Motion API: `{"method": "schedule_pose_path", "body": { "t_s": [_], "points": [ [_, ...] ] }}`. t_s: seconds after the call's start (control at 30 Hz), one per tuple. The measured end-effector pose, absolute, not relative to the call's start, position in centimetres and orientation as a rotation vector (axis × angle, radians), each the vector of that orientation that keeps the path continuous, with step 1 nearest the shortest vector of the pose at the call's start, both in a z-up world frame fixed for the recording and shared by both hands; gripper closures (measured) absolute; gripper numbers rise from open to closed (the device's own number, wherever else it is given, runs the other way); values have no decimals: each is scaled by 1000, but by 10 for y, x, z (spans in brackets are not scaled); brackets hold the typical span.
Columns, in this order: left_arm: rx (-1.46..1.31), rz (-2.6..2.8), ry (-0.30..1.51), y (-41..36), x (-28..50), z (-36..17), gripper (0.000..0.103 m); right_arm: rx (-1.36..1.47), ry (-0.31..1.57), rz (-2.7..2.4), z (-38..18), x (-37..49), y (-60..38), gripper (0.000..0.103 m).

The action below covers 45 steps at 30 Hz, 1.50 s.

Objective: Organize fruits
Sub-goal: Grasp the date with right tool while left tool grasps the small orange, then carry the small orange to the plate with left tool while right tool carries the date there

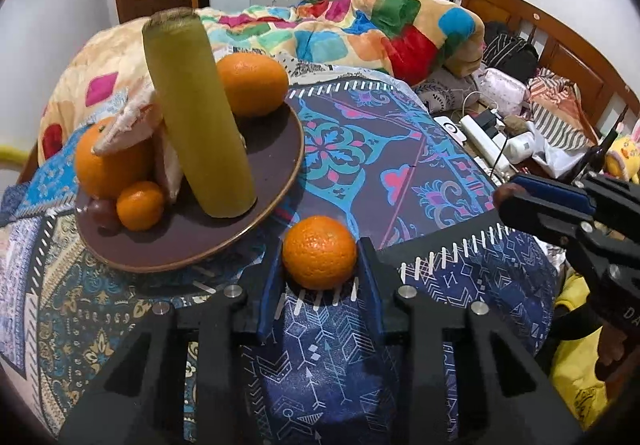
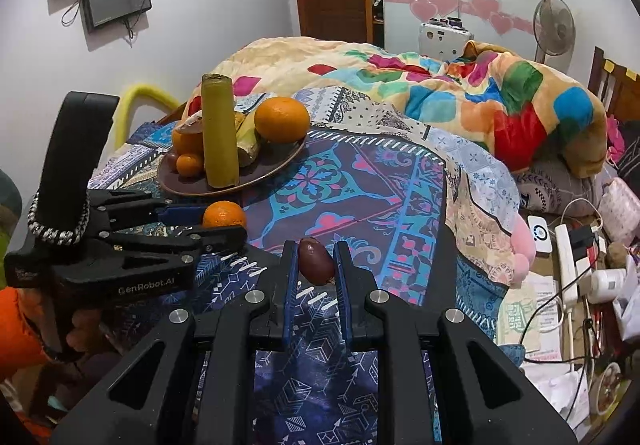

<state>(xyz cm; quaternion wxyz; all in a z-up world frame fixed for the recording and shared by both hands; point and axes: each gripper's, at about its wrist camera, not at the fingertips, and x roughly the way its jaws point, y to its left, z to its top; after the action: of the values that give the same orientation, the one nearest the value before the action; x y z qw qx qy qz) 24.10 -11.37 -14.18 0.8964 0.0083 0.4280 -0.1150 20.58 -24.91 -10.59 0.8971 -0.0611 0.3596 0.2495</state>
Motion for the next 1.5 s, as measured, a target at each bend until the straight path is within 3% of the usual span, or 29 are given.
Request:
{"method": "schedule_pose_path", "body": {
  "t_s": [0.8, 1.5],
  "points": [
    [-54, -75, 783, 31, 213, -102, 66, -144, 724, 599, -104, 244, -185, 87],
    [-43, -201, 809, 5, 248, -128, 66, -183, 804, 590, -128, 286, -147, 87]
  ]
}}
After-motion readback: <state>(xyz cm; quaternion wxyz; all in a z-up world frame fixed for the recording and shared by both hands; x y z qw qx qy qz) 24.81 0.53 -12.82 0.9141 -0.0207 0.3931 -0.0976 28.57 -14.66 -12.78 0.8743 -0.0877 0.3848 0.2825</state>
